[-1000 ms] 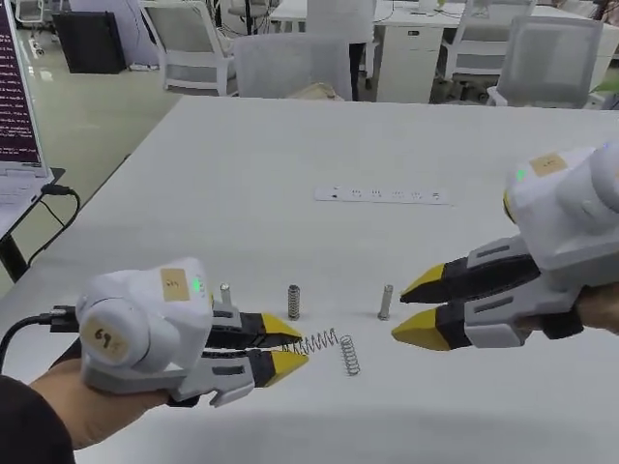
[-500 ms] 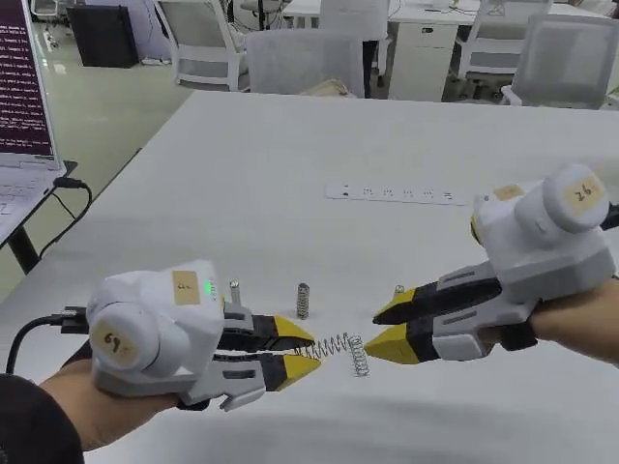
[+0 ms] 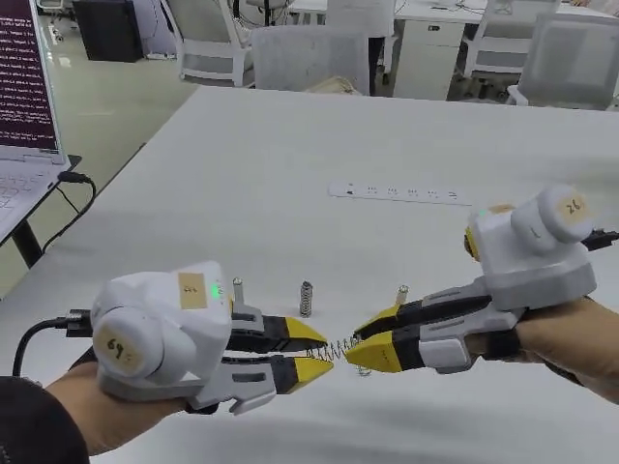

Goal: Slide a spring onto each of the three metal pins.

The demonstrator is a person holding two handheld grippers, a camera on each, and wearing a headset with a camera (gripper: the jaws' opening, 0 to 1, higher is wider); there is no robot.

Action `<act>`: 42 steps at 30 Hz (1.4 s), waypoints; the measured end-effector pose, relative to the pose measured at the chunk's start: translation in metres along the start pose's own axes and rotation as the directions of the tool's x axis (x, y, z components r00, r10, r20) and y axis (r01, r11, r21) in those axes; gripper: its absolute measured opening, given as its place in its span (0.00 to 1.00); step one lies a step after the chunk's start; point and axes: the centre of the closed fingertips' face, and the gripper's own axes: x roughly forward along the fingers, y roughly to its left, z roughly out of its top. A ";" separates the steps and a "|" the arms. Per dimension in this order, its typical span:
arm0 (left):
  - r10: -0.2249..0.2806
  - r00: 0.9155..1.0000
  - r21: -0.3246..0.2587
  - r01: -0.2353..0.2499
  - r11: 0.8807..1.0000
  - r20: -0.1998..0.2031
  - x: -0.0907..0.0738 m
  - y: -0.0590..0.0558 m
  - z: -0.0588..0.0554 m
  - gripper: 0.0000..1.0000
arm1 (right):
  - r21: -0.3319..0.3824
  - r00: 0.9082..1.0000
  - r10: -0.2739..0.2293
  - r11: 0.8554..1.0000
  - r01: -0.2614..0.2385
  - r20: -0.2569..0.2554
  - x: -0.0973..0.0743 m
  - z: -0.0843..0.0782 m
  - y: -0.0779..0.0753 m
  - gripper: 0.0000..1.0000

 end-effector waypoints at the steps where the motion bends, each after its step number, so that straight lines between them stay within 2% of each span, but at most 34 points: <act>1: 0.001 1.000 0.002 -0.001 1.000 0.004 0.000 0.000 0.001 0.03 | 0.002 1.000 0.004 1.000 -0.004 -0.001 0.001 -0.001 0.000 0.20; 9: 0.010 0.999 -0.001 -0.010 1.000 0.041 -0.002 -0.001 0.010 0.03 | 0.043 0.998 0.049 0.998 -0.051 0.047 0.003 0.007 0.008 0.19; 26: 0.027 0.997 0.014 -0.028 1.000 0.074 0.000 -0.001 0.018 0.03 | 0.105 0.995 0.069 0.992 -0.076 0.068 0.004 0.011 0.015 0.12; 35: 0.032 0.997 0.018 -0.033 0.999 0.074 0.002 -0.001 0.018 0.03 | 0.095 0.998 0.057 0.994 -0.060 0.034 0.004 0.012 0.016 0.11; 39: 0.037 0.997 0.022 -0.039 0.999 0.066 0.006 -0.001 0.017 0.03 | 0.073 0.999 0.033 0.997 -0.032 -0.015 0.004 0.009 0.013 0.11; 41: 0.042 0.998 0.026 -0.043 0.999 0.055 0.008 -0.002 0.015 0.03 | 0.048 0.998 0.017 0.999 -0.014 -0.054 0.003 0.005 0.012 0.10; 42: 0.049 0.998 0.032 -0.050 0.998 0.043 0.009 -0.001 0.013 0.03 | 0.041 0.998 0.020 0.999 -0.017 -0.057 0.003 0.005 0.013 0.09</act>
